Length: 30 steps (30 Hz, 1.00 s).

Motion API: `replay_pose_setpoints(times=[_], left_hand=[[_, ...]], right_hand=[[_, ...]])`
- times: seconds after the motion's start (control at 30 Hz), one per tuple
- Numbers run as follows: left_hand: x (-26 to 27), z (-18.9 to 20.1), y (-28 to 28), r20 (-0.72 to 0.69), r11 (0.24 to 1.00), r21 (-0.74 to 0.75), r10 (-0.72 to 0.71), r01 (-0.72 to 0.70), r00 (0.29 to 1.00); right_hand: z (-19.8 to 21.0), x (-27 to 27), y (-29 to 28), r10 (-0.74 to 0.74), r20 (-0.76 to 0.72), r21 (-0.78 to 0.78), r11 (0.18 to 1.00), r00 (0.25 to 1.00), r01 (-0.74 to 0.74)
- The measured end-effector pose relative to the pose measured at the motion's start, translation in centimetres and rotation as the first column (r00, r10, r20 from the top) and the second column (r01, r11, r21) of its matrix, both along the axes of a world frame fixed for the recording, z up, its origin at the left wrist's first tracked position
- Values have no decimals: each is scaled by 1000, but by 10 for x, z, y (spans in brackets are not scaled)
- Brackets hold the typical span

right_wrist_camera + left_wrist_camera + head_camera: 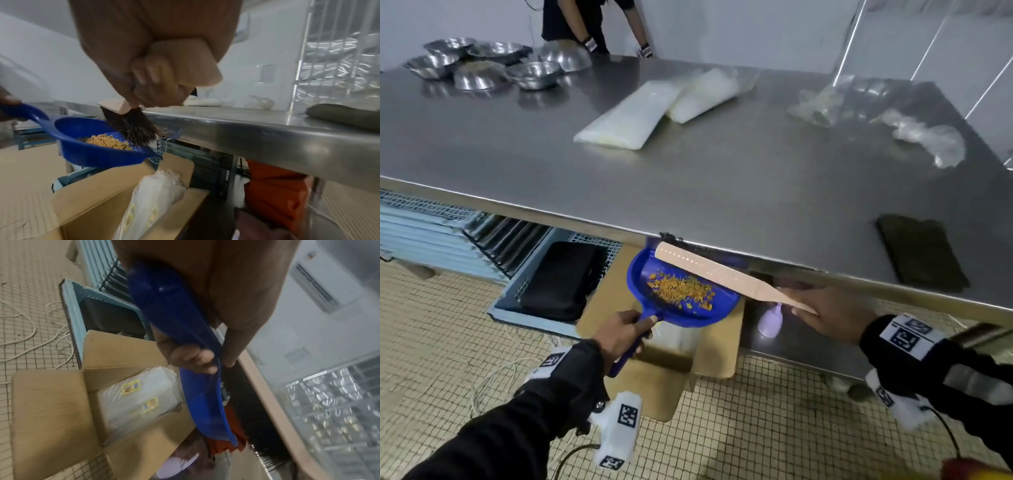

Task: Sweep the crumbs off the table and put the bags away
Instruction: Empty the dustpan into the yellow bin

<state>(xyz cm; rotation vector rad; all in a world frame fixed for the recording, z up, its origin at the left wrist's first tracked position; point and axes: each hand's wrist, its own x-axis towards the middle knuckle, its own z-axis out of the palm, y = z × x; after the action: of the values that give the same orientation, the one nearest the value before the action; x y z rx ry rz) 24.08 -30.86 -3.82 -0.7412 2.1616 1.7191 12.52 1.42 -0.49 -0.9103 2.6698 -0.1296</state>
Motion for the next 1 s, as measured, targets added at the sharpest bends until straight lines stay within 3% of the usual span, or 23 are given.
replay_pose_setpoints(times=[0.13,0.23,0.57,0.67,0.83,1.0], left_hand=[[-8,-16,20,53,985,-45,-162,164,985],[-17,-23,44,83,964,-46,-259,264,962],[-59,-36,172,99,784,-1,-618,621,780],[-67,-39,226,78,670,-54,-736,740,672],[-85,-41,312,98,374,-207,-911,904,399],[-99,-38,392,82,261,-145,-958,955,274]], right_hand=[[-5,30,24,-152,128,-64,985,980,161],[-10,56,48,-244,211,-29,967,947,255],[-29,150,171,-602,230,8,787,765,617],[-31,181,214,-715,221,8,681,663,732],[-29,227,272,-870,220,-4,451,441,892],[-22,258,317,-941,203,-66,264,272,962]])
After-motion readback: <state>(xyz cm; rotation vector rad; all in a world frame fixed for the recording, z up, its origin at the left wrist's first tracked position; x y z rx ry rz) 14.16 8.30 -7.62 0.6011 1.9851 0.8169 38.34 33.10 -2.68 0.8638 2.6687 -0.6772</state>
